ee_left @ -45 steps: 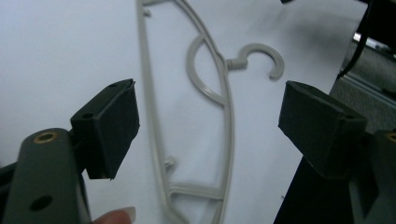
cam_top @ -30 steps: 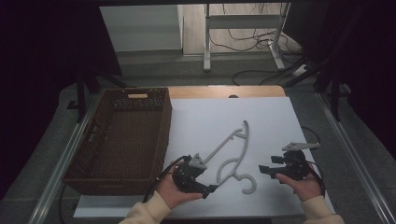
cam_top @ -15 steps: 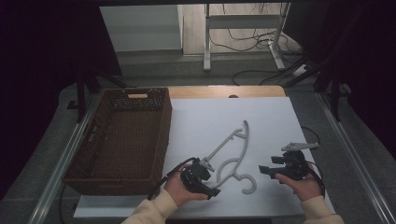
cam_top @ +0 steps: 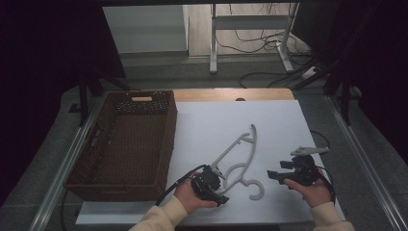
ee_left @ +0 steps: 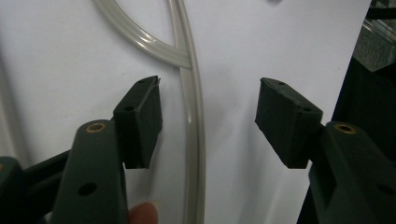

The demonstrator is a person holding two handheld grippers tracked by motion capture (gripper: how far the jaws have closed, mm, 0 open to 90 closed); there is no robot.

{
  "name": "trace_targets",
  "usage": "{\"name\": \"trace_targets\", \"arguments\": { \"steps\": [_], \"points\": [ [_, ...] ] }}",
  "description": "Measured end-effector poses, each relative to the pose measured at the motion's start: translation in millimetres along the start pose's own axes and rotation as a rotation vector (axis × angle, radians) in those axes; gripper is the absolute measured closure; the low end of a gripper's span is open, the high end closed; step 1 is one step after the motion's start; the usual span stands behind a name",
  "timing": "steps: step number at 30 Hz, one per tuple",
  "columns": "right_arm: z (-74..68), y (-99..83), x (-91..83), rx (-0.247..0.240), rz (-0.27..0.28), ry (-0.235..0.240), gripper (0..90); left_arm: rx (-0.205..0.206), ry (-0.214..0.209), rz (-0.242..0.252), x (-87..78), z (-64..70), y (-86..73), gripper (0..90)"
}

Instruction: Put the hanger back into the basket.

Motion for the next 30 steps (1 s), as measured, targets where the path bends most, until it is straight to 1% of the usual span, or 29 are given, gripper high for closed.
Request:
{"name": "trace_targets", "arguments": {
  "steps": [1, 3, 7, 8, 9, 11, 12, 13, 15, 18, 21, 26, 30],
  "points": [
    [0.0, 0.1, 0.0, 0.0, 0.001, 0.0, 27.2, 0.009, 0.006, -0.002, 1.2, 0.5, -0.4, 41.7],
    [0.1, 0.3, -0.1, -0.001, 0.001, 0.0, 27.2, 0.008, 0.013, 0.001, 1.6, 1.1, -0.1, 41.8],
    [0.8, 1.2, -1.4, 0.001, 0.007, -0.003, 27.2, 0.016, 0.052, -0.002, 1.9, 1.8, -0.4, 47.9],
    [1.1, 1.3, -1.6, 0.003, 0.008, -0.003, 27.2, 0.016, 0.052, -0.002, 1.9, 1.8, -0.4, 49.5],
    [1.3, 1.4, -1.7, 0.003, 0.009, -0.004, 27.2, 0.039, 0.068, -0.014, 1.4, 1.5, -0.9, 51.1],
    [1.5, 1.4, -1.6, 0.002, 0.01, -0.007, 27.2, 0.049, 0.086, -0.012, 1.9, 1.9, -1.1, 54.8],
    [1.7, 1.5, -1.6, 0.002, 0.01, -0.006, 27.2, 0.049, 0.086, -0.012, 1.9, 1.9, -1.1, 56.4],
    [1.6, 1.5, -1.6, 0.003, 0.009, -0.007, 27.2, 0.061, 0.109, -0.013, 2.0, 1.9, -1.3, 58.6],
    [1.2, 1.6, -1.4, 0.004, 0.009, -0.007, 27.2, 0.068, 0.127, -0.015, 2.2, 2.4, -1.2, 62.9],
    [1.0, 1.7, -1.5, 0.003, 0.008, -0.008, 27.2, 0.064, 0.141, -0.019, 2.3, 2.2, -0.5, 66.0],
    [1.2, 1.9, -1.6, 0.003, 0.009, -0.011, 27.2, 0.061, 0.146, -0.022, 2.2, 1.2, 0.0, 70.9],
    [2.7, 1.7, -2.2, 0.005, 0.005, -0.018, 27.3, 0.029, 0.141, -0.025, 2.0, -1.9, 1.1, 80.1],
    [3.4, 2.0, -2.5, 0.008, 0.011, -0.023, 27.3, 0.011, 0.137, -0.027, 1.9, -2.8, 1.3, 81.2]
  ]
}}
Point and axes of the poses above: each handheld gripper's, and its own axes: x roughly forward along the jaws, y roughly out of its top, z roughly to its right, the point moved 5 cm from there along x, roughly forward along the jaws, and after that the axes turned 15 degrees about z, right-handed, at the moved point
